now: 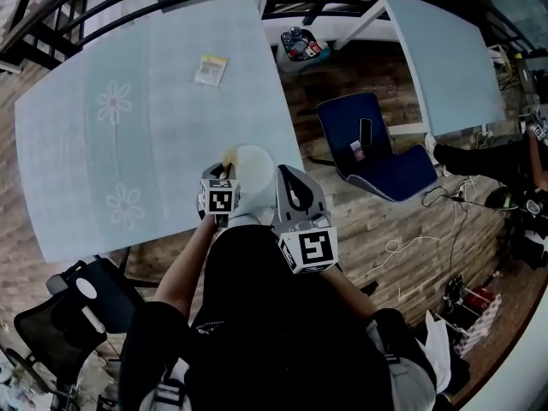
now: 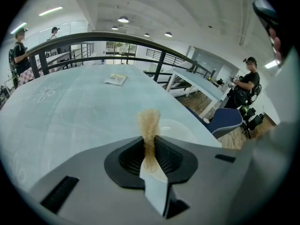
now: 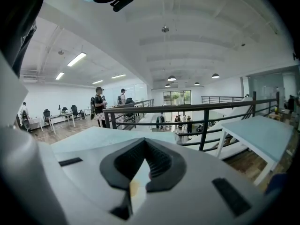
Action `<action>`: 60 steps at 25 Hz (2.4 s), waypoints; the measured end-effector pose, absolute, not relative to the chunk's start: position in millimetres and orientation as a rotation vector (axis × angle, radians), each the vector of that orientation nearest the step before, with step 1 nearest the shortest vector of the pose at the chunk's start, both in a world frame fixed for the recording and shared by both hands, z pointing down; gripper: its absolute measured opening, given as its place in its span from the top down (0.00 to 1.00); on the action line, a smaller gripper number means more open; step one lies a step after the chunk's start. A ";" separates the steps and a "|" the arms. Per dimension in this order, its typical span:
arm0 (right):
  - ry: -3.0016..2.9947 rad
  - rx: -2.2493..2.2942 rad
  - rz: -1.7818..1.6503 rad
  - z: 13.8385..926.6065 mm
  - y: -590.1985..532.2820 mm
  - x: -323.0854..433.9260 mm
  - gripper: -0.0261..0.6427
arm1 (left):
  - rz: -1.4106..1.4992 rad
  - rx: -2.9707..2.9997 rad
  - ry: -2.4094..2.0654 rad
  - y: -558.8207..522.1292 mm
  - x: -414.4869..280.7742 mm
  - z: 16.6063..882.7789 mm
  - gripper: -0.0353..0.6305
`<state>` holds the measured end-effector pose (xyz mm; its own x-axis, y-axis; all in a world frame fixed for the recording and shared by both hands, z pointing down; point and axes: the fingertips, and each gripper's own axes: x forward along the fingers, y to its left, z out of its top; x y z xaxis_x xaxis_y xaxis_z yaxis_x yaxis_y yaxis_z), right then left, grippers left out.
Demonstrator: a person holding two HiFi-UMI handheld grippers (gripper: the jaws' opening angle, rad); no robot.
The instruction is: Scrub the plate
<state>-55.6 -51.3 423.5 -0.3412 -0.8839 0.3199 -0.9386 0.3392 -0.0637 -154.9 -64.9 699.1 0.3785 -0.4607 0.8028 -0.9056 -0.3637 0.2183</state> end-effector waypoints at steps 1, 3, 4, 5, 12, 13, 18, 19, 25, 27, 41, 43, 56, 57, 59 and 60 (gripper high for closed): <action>-2.385 1.635 0.349 423.8 -51.7 -54.6 0.95 | 0.850 1.975 -1.174 -63.2 -151.5 698.8 0.85; -2.404 1.605 0.339 422.1 -53.0 -50.9 0.96 | 0.840 1.975 -1.179 -60.1 -143.8 697.7 0.85; -2.412 1.589 0.331 420.6 -53.5 -48.3 0.95 | 0.835 1.971 -1.183 -58.4 -139.9 696.7 0.85; -2.420 1.575 0.326 419.7 -53.8 -45.2 0.95 | 0.830 1.965 -1.187 -56.6 -136.0 695.5 0.85; -2.454 1.514 0.350 420.1 -54.2 -11.0 0.95 | 0.822 1.926 -1.189 -38.4 -99.8 696.5 0.85; -2.462 1.507 0.346 418.6 -55.3 -6.3 0.96 | 0.820 1.920 -1.190 -37.0 -94.6 697.1 0.85; -2.477 1.469 0.352 421.7 -57.0 19.4 0.96 | 0.812 1.881 -1.191 -30.6 -66.3 699.0 0.85; -2.477 1.461 0.355 422.7 -56.8 24.2 0.95 | 0.813 1.879 -1.192 -29.7 -61.1 700.3 0.85; -2.472 1.437 0.349 427.8 -60.6 51.3 0.95 | 0.816 1.870 -1.226 -35.6 -38.7 709.3 0.85; -2.469 1.436 0.350 428.4 -62.2 58.4 0.95 | 0.817 1.855 -1.241 -38.7 -37.5 709.9 0.85; -2.459 1.442 0.334 428.8 -66.4 66.8 0.95 | 0.766 1.796 -1.249 -46.1 -46.5 710.3 0.85; -2.457 1.447 0.330 427.2 -65.4 62.7 0.95 | 0.772 1.806 -1.232 -45.7 -47.7 709.9 0.85; -2.384 1.549 0.366 433.5 -54.8 35.8 0.95 | 0.880 1.884 -1.124 -48.9 -64.1 723.2 0.85; -2.380 1.558 0.370 433.9 -54.2 33.4 0.95 | 0.888 1.893 -1.113 -48.7 -65.3 723.9 0.85; -2.367 1.581 0.380 434.5 -52.8 29.4 0.95 | 0.901 1.911 -1.093 -48.8 -67.1 724.9 0.85; -2.361 1.590 0.382 434.3 -52.4 27.6 0.95 | 0.908 1.918 -1.085 -49.0 -67.8 725.0 0.85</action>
<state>27.6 -52.4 434.3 -0.3619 -0.8584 0.3636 -0.9292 0.3633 -0.0672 -67.8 -49.0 725.0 0.3919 -0.3704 0.8422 -0.8944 -0.3679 0.2544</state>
